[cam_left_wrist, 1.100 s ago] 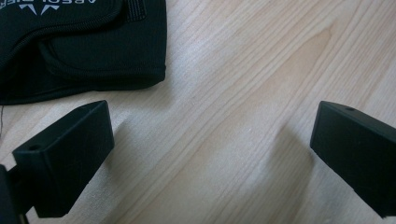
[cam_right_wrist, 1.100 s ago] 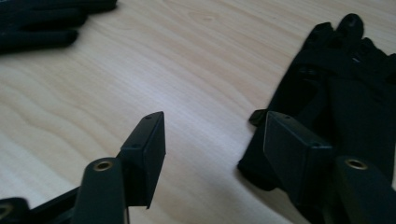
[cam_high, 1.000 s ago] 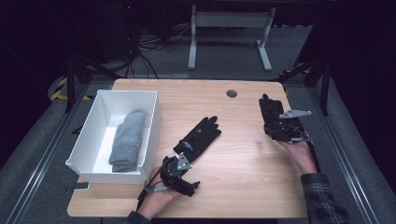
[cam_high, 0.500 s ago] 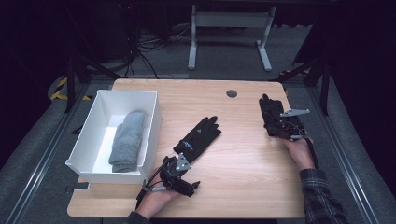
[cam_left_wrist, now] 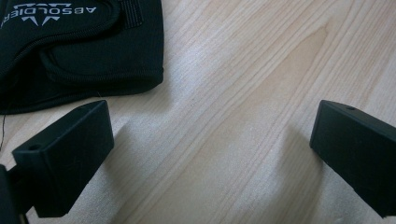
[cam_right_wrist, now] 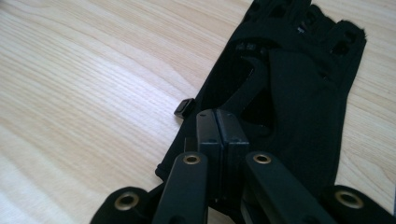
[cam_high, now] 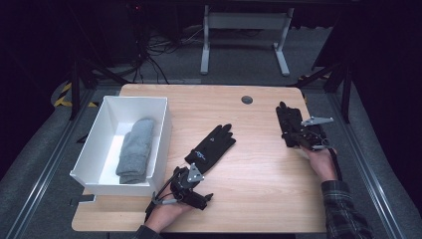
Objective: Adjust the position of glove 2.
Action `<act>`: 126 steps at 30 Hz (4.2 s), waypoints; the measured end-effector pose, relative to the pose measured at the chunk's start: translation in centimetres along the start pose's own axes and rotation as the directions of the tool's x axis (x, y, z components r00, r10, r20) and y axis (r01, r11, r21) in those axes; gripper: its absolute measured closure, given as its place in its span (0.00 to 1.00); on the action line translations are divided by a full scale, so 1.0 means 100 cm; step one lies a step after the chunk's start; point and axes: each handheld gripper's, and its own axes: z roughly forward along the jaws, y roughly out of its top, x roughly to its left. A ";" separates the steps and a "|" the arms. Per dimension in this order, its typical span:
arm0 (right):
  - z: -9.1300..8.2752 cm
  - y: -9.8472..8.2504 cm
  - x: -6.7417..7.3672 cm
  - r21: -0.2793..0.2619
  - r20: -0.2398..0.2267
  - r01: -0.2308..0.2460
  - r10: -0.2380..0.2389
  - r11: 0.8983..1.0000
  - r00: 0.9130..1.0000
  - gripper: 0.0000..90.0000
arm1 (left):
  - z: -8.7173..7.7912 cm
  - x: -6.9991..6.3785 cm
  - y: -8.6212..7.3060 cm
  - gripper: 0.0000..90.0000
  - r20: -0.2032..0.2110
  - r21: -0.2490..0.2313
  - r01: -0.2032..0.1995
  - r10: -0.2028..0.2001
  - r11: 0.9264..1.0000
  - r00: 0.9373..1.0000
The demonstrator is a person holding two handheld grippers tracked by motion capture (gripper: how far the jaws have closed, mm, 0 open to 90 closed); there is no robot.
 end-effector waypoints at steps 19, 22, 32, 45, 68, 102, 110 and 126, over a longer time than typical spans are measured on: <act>-0.045 -0.014 0.054 -0.038 -0.133 0.103 -0.107 0.994 0.985 1.00 | 0.000 0.000 0.000 0.00 0.000 0.002 0.003 -0.003 1.000 1.000; -0.053 -0.020 0.066 -0.044 -0.171 0.116 -0.122 0.992 0.978 1.00 | 0.000 0.000 0.000 0.00 -0.001 0.002 0.002 -0.002 1.000 1.000; -0.074 -0.039 0.101 -0.055 -0.271 0.147 -0.157 0.988 0.950 1.00 | 0.000 0.000 0.000 0.00 0.000 0.000 0.001 -0.001 1.000 1.000; -0.076 -0.042 0.096 -0.060 -0.251 0.115 -0.126 0.992 0.960 0.74 | 0.000 0.000 0.000 0.00 0.000 0.002 0.002 -0.002 1.000 1.000; -0.031 -0.037 0.085 0.037 -0.275 0.189 -0.172 0.981 0.946 1.00 | 0.000 0.000 0.000 0.00 0.000 0.002 0.002 -0.002 1.000 1.000; -0.047 -0.027 0.167 -0.093 -0.418 0.351 -0.357 0.932 0.836 1.00 | -0.001 0.000 0.000 0.00 0.002 0.003 0.000 0.000 1.000 1.000; -0.012 -0.013 0.174 -0.031 -0.397 0.372 -0.353 0.928 0.847 1.00 | -0.001 0.001 -0.001 0.00 0.005 0.002 -0.007 0.007 1.000 1.000; 0.000 0.003 0.153 -0.030 -0.293 0.300 -0.295 0.953 0.909 0.93 | -0.001 0.000 0.000 0.00 0.006 0.009 -0.003 0.003 1.000 1.000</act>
